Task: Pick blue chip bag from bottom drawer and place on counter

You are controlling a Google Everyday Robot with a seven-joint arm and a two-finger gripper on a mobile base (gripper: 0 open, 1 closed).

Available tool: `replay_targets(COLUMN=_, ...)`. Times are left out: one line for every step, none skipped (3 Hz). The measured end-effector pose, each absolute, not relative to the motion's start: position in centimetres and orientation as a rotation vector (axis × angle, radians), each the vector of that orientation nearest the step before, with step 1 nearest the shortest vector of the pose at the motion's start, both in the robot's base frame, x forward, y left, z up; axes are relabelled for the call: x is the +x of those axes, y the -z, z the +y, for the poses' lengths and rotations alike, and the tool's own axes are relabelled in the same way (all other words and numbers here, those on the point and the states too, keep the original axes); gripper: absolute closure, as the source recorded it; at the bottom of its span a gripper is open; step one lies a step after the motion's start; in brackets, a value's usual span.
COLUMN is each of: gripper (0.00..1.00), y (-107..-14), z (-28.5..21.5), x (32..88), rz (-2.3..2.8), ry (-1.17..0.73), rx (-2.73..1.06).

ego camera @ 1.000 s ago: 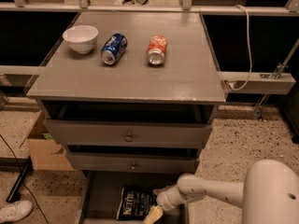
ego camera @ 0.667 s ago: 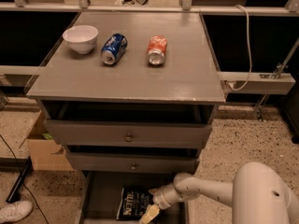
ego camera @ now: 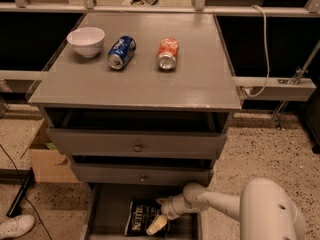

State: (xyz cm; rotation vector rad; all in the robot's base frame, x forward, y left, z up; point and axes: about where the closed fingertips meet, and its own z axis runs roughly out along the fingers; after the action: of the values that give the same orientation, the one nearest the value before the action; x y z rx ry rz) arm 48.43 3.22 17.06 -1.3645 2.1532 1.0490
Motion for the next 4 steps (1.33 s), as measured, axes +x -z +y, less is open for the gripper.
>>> replay_targets(gripper=0.00, y=-17.0, z=3.2, x=48.6, rz=2.153, ry=-1.046, rx=-1.362)
replay_targets(gripper=0.00, y=-15.6, z=2.6, x=47.4, rz=2.159, ry=-1.064, rx=-1.345)
replay_targets(gripper=0.00, y=-13.7, z=1.1, x=46.0, rz=2.191, ry=-1.099, rx=-1.296)
replay_targets(gripper=0.00, y=-13.7, z=1.1, x=46.0, rz=2.191, ry=-1.099, rx=-1.296)
